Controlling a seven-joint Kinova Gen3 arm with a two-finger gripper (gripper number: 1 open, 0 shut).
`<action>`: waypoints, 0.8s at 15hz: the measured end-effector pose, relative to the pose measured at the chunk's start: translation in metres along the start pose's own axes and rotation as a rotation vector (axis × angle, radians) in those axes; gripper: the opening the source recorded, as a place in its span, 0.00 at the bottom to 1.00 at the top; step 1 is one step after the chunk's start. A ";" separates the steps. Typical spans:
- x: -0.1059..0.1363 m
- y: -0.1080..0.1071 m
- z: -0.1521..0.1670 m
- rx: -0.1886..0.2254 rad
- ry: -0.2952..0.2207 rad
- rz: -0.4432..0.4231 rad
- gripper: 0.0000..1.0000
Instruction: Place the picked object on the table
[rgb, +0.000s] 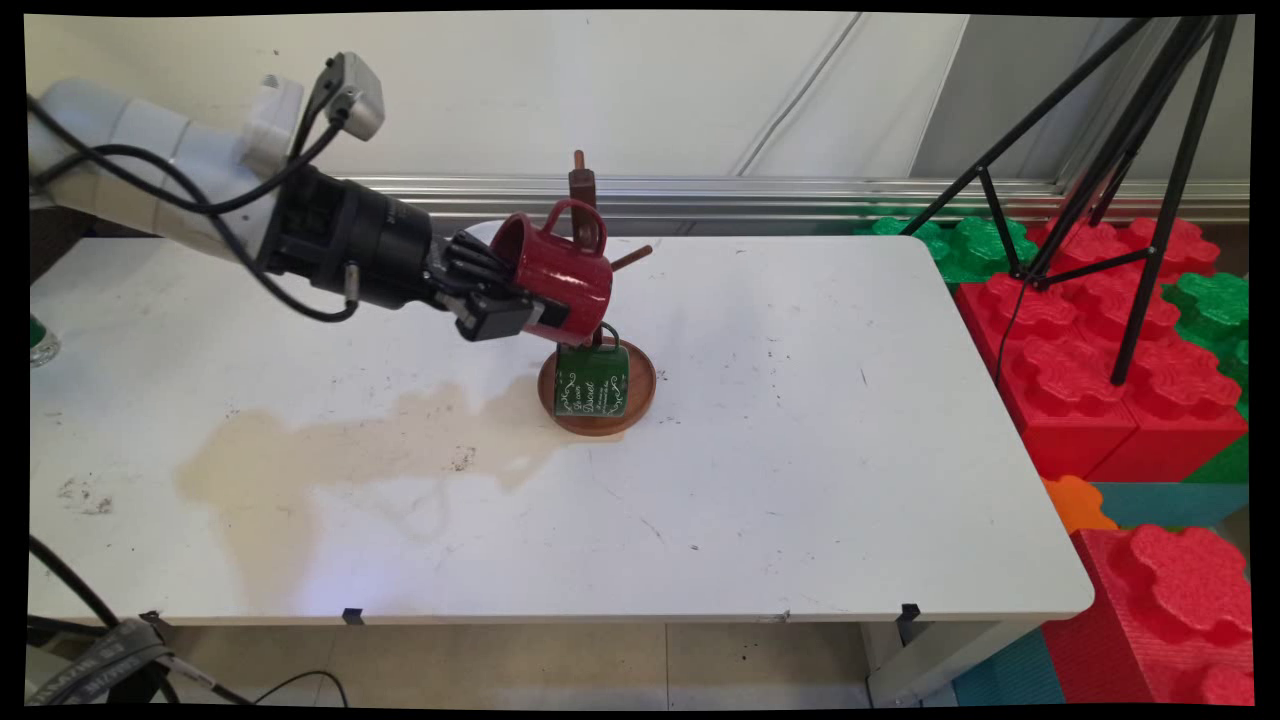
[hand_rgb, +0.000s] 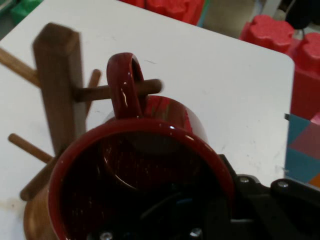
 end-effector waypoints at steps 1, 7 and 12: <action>0.000 0.003 -0.003 -0.011 -0.002 0.017 0.00; 0.001 0.021 -0.018 -0.088 -0.007 0.142 0.00; -0.010 0.023 -0.038 -0.119 -0.070 0.227 0.00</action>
